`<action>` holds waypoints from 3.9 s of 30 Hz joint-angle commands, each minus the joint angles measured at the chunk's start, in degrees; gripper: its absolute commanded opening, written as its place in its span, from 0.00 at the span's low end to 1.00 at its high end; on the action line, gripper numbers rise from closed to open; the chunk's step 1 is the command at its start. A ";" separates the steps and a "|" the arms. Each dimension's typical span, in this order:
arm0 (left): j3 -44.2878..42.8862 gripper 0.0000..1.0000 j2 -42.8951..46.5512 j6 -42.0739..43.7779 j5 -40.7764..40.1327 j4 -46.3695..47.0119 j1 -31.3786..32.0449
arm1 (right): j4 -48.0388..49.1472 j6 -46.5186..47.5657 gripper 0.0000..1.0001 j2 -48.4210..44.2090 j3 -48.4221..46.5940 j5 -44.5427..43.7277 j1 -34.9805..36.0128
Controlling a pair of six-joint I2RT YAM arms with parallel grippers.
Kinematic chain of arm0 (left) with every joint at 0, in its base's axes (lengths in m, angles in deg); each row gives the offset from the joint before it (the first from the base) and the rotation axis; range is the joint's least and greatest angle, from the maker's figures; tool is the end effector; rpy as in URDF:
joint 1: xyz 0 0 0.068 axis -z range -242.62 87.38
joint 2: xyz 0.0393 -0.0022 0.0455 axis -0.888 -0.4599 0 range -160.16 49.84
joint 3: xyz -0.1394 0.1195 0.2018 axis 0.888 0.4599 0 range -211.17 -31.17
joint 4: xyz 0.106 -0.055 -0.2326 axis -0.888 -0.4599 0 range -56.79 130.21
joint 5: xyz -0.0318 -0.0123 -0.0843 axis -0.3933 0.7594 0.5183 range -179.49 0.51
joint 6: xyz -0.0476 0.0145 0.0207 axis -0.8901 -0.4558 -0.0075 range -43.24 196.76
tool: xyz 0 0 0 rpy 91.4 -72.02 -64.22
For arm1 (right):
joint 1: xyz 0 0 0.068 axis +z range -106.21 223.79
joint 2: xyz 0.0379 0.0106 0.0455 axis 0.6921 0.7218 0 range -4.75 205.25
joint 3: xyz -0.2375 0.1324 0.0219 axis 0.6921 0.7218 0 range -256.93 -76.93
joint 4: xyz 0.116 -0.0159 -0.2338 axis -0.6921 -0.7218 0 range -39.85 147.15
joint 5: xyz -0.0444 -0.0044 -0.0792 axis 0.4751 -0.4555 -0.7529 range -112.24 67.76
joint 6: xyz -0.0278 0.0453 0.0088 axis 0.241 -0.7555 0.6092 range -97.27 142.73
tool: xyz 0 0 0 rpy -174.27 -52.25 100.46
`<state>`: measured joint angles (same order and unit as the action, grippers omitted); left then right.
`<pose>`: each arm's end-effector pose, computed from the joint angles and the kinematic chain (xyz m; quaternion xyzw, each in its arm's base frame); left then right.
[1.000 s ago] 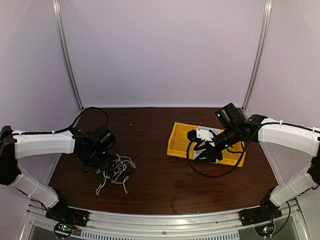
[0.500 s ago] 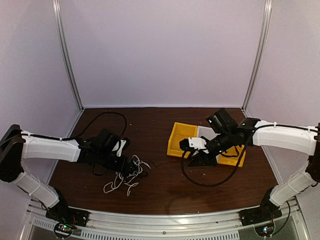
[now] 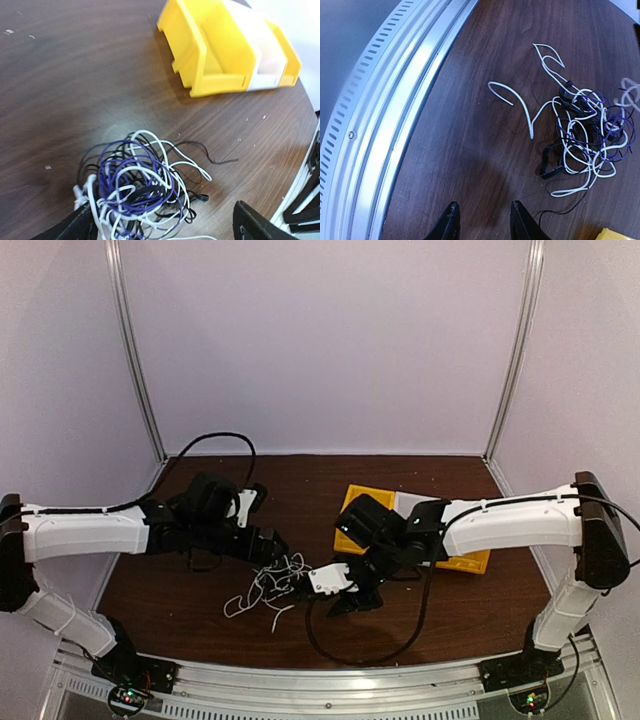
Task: Untangle the cables
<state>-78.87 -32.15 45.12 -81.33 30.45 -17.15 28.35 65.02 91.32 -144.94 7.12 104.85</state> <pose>0.2054 -0.2161 0.2106 0.1382 0.9083 -0.2939 0.2636 0.1541 0.3145 0.2257 -0.7722 0.5183 0.2846 0.2325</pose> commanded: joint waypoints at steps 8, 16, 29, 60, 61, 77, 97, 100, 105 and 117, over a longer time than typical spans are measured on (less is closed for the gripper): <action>3.78 0.98 15.83 -3.60 -16.11 -5.37 0.05 | 4.73 -1.87 0.38 11.79 -9.37 -2.77 2.55; 4.70 0.98 17.76 -4.37 -18.36 -6.35 0.05 | 6.01 -3.16 0.39 17.04 -12.93 -1.47 3.15; 8.99 0.93 19.33 1.60 -17.38 -0.36 0.05 | 3.16 -8.57 0.00 15.55 -18.59 3.28 2.75; 19.79 0.29 4.27 25.50 -17.89 59.89 15.08 | -7.42 -22.47 0.00 2.99 -39.60 17.15 -7.71; 19.80 0.29 2.69 25.60 -18.67 61.83 15.03 | -7.69 -22.43 0.00 2.60 -40.29 17.46 -7.71; 23.35 0.25 -10.12 17.84 -26.51 68.72 12.40 | -11.09 -22.16 0.00 -0.80 -61.96 26.87 -16.77; 19.92 0.64 -3.29 12.38 -20.95 52.09 11.04 | -10.41 -20.83 0.00 -7.32 -49.49 23.51 -21.66; 17.88 0.69 -1.77 12.12 -19.60 47.19 11.70 | -9.23 -21.30 0.00 -8.73 -45.70 23.46 -23.40; 16.87 0.71 2.35 10.36 -18.54 41.98 12.14 | -7.49 -21.20 0.00 -10.74 -38.81 22.99 -26.97; -2.18 0.84 6.58 11.65 -24.23 11.43 11.96 | -1.78 -23.05 0.00 -14.94 -25.10 22.48 -36.03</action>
<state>-71.33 -25.49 55.72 -102.77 54.65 -5.13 22.41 43.53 78.47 -172.33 30.27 71.10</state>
